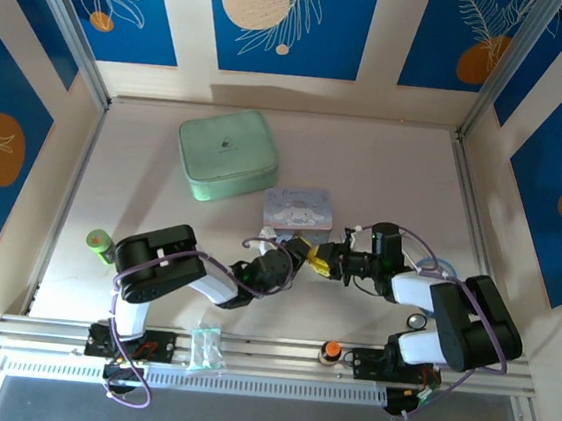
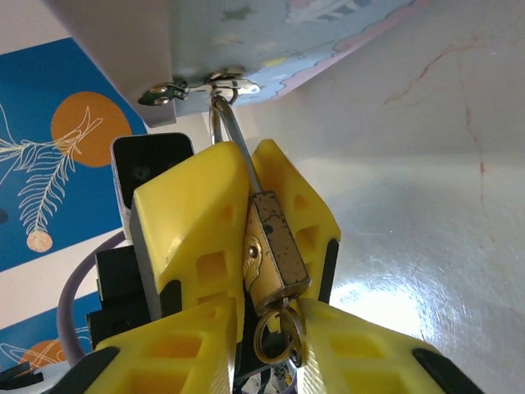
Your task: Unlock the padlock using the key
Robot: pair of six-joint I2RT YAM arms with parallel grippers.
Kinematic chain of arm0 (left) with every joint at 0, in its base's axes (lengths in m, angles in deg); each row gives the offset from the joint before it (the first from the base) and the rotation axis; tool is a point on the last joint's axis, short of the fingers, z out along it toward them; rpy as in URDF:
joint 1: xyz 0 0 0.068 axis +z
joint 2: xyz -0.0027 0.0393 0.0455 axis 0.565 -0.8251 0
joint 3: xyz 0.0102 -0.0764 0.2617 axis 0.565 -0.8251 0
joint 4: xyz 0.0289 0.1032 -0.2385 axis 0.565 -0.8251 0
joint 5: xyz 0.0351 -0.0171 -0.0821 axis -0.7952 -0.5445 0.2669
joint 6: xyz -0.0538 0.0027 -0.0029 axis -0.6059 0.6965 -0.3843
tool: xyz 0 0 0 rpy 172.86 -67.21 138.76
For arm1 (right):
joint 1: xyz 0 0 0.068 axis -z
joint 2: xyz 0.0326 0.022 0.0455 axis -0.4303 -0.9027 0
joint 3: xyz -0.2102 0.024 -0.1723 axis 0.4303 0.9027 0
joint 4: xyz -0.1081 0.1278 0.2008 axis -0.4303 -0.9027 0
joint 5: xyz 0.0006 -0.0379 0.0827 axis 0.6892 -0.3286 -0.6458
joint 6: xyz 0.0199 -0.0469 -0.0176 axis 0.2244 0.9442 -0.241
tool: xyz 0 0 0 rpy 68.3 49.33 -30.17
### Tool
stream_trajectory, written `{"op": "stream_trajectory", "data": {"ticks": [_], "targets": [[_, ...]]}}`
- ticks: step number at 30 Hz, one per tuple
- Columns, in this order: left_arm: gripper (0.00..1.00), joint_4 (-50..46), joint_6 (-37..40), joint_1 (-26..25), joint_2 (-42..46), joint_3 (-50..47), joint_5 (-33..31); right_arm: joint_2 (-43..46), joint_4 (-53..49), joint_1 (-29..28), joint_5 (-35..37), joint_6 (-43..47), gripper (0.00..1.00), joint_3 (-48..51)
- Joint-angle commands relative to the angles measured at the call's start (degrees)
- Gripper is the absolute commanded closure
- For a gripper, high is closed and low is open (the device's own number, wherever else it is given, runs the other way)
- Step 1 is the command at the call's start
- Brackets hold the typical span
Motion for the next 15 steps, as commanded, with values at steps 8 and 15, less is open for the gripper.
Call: {"op": "stream_trajectory", "data": {"ticks": [8, 15], "targets": [[1.00, 1.8, 1.6, -1.0, 2.4, -1.3, 1.5, 16.8, -33.0, -1.2, 11.4, 18.0, 0.61, -3.0], [1.00, -0.9, 3.6, -1.0, 4.5, -2.4, 2.2, 22.4, -51.1, -8.9, 29.5, 38.2, 0.63, -11.2]]}}
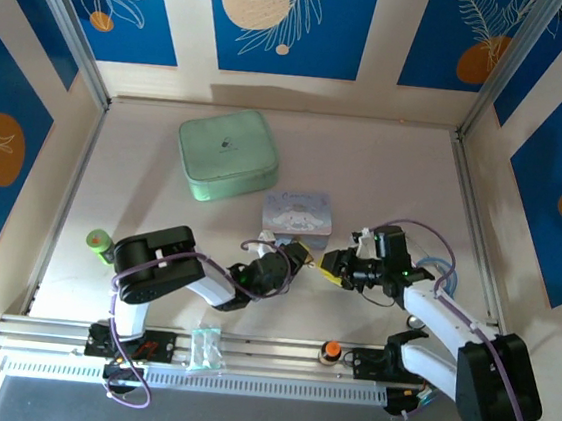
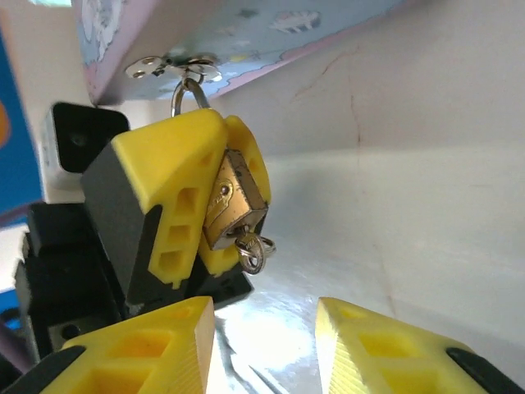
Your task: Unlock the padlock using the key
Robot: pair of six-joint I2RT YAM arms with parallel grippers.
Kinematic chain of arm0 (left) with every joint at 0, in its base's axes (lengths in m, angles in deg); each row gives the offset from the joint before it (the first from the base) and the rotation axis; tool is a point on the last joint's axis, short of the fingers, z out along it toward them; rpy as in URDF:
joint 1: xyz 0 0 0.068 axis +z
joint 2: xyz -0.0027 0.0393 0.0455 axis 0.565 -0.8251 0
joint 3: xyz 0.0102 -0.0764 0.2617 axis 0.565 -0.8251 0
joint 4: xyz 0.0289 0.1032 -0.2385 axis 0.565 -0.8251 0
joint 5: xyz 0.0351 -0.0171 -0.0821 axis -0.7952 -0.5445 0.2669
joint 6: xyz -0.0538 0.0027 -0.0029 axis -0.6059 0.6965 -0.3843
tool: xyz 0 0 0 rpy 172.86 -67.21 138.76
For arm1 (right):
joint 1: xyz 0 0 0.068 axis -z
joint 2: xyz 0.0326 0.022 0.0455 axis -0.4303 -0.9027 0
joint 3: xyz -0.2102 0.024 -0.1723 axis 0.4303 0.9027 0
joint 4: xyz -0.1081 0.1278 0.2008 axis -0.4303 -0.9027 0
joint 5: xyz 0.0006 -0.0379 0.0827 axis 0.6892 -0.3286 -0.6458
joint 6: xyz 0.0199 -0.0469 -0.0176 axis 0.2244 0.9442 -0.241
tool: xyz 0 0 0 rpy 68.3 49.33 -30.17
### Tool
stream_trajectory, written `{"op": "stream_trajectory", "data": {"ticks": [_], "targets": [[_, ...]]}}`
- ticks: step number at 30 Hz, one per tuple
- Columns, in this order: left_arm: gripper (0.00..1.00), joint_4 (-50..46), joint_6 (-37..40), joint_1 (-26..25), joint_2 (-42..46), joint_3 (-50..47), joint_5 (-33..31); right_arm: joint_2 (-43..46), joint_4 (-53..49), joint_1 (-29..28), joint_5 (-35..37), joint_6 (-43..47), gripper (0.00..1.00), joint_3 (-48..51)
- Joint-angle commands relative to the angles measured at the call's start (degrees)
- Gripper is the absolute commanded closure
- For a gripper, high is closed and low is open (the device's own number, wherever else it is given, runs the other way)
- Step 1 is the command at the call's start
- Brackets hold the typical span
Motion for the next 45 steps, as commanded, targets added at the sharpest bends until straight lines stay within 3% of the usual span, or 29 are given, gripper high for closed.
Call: {"op": "stream_trajectory", "data": {"ticks": [1, 4, 7, 11, 19, 30, 34, 38, 41, 45], "targets": [[1.00, -0.2, 3.1, -0.7, 3.9, -0.6, 0.6, 5.2, -13.1, -7.7, 16.9, 16.6, 0.63, -5.8], [1.00, -3.6, 3.5, -0.8, 5.6, -0.4, 1.5, 8.3, -11.1, -14.6, 28.8, 22.6, 0.64, -6.1], [1.00, -3.7, 3.3, -0.8, 6.5, -1.5, 1.6, 9.6, -3.3, -17.1, 27.4, 27.5, 0.65, -3.4], [1.00, -3.6, 3.3, -0.7, 8.2, -3.1, 1.6, 6.9, -1.8, -20.7, 32.2, 28.5, 0.67, -3.0], [1.00, -6.0, 3.3, -0.7, 11.4, -4.4, 4.1, -3.3, 4.3, -33.3, 43.3, 34.8, 0.67, -3.9], [1.00, -5.9, 3.9, -0.7, 13.9, -6.4, 4.9, -9.1, 8.7, -40.4, 53.0, 35.2, 0.83, -4.8], [1.00, -4.1, 2.7, -0.7, 13.0, -7.0, 6.3, -9.3, 13.3, -40.3, 50.8, 35.9, 0.92, -3.8], [1.00, -6.4, 2.9, -0.8, 13.6, -7.2, 7.8, -9.7, 14.7, -38.4, 44.1, 35.5, 0.94, -4.6], [1.00, -7.9, 3.4, -0.8, 14.6, -7.9, 8.6, -8.9, 17.0, -35.8, 35.5, 34.3, 0.94, -4.0], [1.00, -9.2, 3.9, -0.8, 15.6, -9.0, 9.4, -6.6, 24.6, -29.6, 17.8, 28.0, 0.95, -0.2]]}}
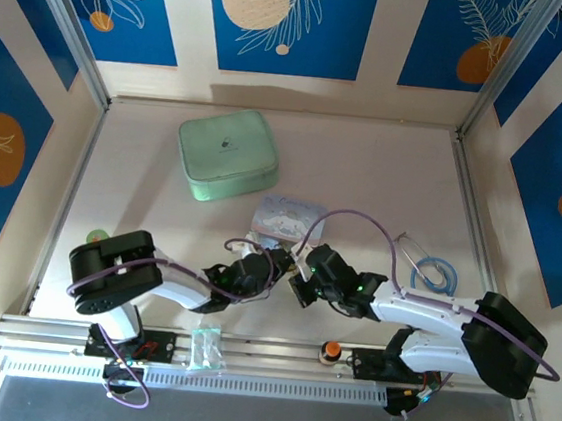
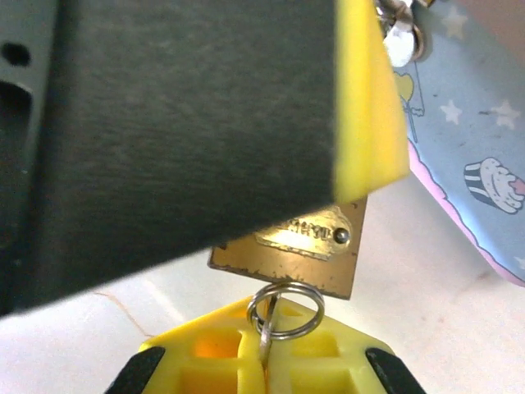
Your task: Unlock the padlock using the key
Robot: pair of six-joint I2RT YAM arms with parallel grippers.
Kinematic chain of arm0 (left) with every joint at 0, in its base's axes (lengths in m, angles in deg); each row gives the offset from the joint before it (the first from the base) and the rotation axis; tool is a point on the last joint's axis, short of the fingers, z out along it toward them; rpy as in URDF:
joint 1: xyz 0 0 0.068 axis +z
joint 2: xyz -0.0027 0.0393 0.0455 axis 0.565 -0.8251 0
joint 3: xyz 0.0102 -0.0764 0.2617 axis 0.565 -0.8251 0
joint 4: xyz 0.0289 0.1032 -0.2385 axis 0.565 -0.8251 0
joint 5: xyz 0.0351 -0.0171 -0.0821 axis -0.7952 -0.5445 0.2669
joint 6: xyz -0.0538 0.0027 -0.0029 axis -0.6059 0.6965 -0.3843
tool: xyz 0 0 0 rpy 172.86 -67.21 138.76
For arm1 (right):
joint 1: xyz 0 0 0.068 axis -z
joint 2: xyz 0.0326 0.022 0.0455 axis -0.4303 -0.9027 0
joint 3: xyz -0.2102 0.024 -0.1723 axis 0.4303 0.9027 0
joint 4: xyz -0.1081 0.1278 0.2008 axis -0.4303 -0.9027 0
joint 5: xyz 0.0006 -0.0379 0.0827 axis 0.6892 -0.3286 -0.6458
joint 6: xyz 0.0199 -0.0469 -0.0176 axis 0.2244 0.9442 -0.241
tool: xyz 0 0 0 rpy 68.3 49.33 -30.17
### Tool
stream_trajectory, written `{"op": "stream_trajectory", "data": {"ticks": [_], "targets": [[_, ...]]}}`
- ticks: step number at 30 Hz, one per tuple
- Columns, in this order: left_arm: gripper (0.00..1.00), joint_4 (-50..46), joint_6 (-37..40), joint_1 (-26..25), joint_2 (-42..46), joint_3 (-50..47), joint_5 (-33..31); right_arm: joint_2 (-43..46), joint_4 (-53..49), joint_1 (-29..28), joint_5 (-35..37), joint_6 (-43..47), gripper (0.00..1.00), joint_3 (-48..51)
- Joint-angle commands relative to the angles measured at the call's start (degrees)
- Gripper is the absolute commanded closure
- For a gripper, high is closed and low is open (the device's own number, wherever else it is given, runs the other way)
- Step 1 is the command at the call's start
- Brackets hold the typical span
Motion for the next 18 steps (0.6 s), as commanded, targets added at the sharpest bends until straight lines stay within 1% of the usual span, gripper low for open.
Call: {"op": "stream_trajectory", "data": {"ticks": [1, 3, 6, 9, 12, 14, 15, 16, 18], "targets": [[1.00, 0.9, 0.9, -1.0, 2.0, -1.1, 5.4, 2.9, 15.2, 5.1, -19.9, -6.5, 0.95, 2.6], [1.00, 1.5, 0.9, -1.0, 1.8, -1.9, 5.4, 3.9, 16.9, 7.6, -26.8, -8.9, 0.95, 4.3], [1.00, 2.6, 0.7, -1.0, 1.1, -2.7, 5.5, 4.6, 18.8, 11.8, -34.4, -12.7, 0.97, 6.7], [1.00, 3.0, 0.7, -1.0, 0.3, -3.1, 6.1, 5.1, 20.2, 15.3, -38.8, -15.6, 0.97, 8.8], [1.00, 3.3, 1.2, -1.0, 0.0, -3.6, 6.2, 4.5, 19.0, 16.2, -41.4, -16.3, 0.97, 8.9], [1.00, 4.1, 1.3, -1.0, -0.1, -3.9, 6.3, 3.2, 19.9, 16.7, -43.1, -17.8, 0.97, 8.9], [1.00, 4.2, 1.3, -1.0, -0.2, -4.0, 6.3, 2.7, 19.6, 16.6, -43.1, -17.9, 0.96, 8.8], [1.00, 4.2, 1.1, -1.0, -0.2, -4.1, 6.2, 2.4, 18.4, 16.3, -42.1, -17.6, 0.96, 8.5], [1.00, 4.0, 0.9, -1.0, -0.1, -4.3, 6.0, 3.0, 13.1, 15.4, -37.3, -16.1, 0.92, 7.4]]}}
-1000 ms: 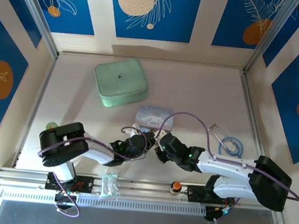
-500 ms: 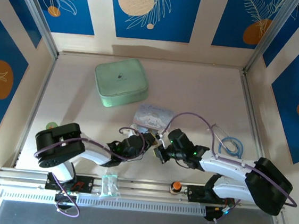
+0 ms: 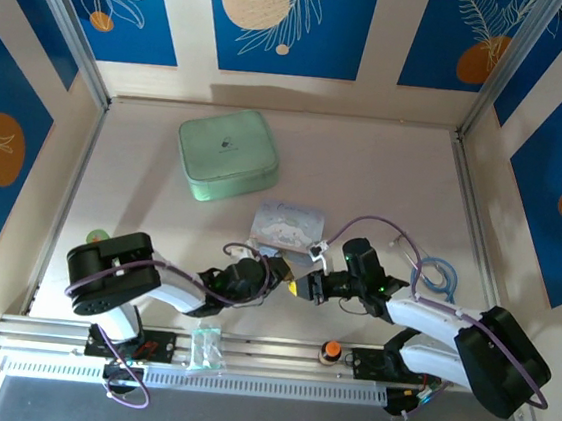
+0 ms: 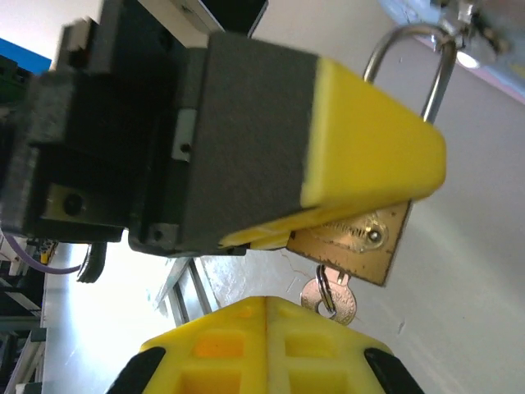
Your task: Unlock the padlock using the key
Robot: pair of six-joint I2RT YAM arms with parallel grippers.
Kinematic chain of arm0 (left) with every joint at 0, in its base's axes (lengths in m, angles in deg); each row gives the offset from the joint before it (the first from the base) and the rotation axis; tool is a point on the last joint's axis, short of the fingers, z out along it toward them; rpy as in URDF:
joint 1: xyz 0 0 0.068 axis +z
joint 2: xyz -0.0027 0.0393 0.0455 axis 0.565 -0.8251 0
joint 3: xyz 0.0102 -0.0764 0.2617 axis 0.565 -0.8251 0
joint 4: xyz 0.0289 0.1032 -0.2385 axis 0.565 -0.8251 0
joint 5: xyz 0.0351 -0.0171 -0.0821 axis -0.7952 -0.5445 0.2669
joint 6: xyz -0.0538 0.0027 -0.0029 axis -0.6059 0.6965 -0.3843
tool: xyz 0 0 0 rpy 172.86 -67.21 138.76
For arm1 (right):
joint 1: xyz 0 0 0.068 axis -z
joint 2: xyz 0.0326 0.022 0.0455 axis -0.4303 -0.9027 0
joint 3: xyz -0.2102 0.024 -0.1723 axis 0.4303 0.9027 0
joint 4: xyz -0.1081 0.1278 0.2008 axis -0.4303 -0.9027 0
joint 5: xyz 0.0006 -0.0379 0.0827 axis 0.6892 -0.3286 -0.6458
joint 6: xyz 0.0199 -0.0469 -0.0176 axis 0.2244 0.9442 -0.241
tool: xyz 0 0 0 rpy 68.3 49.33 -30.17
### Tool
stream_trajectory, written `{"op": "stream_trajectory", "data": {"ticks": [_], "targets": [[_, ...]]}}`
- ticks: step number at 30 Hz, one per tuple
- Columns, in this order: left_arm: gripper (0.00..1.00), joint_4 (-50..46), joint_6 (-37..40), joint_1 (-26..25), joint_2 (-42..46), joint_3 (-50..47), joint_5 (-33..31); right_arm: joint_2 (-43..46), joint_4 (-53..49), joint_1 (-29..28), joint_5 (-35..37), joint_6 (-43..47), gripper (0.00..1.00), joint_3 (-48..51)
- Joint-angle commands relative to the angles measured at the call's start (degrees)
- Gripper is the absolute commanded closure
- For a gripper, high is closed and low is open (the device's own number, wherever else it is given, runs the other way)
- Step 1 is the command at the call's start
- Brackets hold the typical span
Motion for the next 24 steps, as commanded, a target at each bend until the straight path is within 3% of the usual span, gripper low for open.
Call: {"op": "stream_trajectory", "data": {"ticks": [1, 7, 11, 16, 24], "targets": [[1.00, 1.6, 0.7, -0.7, -0.3, -0.9, 0.6, 0.9, -5.8, -1.6, 5.0, 0.8, 0.87, -2.2], [1.00, -1.6, 1.4, -0.7, 1.3, 0.0, -0.7, 7.2, -16.1, -13.6, 31.5, 4.5, 0.64, -3.5], [1.00, -1.4, 1.0, -0.7, 1.0, 0.4, -0.4, 5.9, -18.5, -22.2, 47.8, 7.5, 0.55, -6.2], [1.00, -0.7, 0.6, -0.7, 0.9, 0.4, 0.2, -1.0, -21.3, -27.0, 60.4, 10.9, 0.57, -11.3], [1.00, 0.3, -0.2, -0.7, 1.0, -0.3, 0.2, -11.4, -23.5, -31.6, 67.7, 13.4, 0.74, -18.2]]}}
